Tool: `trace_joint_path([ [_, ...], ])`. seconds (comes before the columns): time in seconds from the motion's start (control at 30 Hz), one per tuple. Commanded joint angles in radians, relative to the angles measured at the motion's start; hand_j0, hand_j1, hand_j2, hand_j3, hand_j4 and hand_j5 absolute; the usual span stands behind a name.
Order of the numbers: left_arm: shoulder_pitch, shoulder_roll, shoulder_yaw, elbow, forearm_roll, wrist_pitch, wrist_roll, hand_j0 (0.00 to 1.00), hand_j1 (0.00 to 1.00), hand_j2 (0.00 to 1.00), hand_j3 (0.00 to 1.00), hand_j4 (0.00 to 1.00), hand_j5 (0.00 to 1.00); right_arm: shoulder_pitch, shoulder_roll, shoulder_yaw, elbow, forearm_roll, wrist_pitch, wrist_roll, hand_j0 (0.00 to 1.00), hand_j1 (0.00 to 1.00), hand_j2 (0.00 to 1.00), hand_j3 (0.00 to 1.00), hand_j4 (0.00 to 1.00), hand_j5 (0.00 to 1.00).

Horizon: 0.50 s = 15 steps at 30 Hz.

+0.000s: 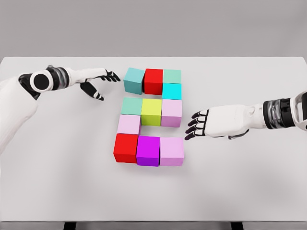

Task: Assemble the squares on the desktop into the number 2

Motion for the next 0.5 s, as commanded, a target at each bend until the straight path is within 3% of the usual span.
trace_joint_path([
  [0.0, 0.000, 0.007, -0.006, -0.011, 0.010, 0.006, 0.000, 0.84, 0.84, 0.84, 0.84, 0.84, 0.84, 0.000, -0.001, -0.002, 0.000, -0.004, 0.002, 0.000, 1.00, 1.00, 1.00, 1.00, 1.00, 1.00],
  [0.47, 0.011, -0.007, -0.024, -0.037, 0.010, 0.011, 0.000, 0.84, 0.84, 0.84, 0.84, 0.84, 0.84, -0.002, -0.006, -0.003, 0.000, -0.016, 0.002, 0.000, 1.00, 1.00, 1.00, 1.00, 1.00, 1.00],
])
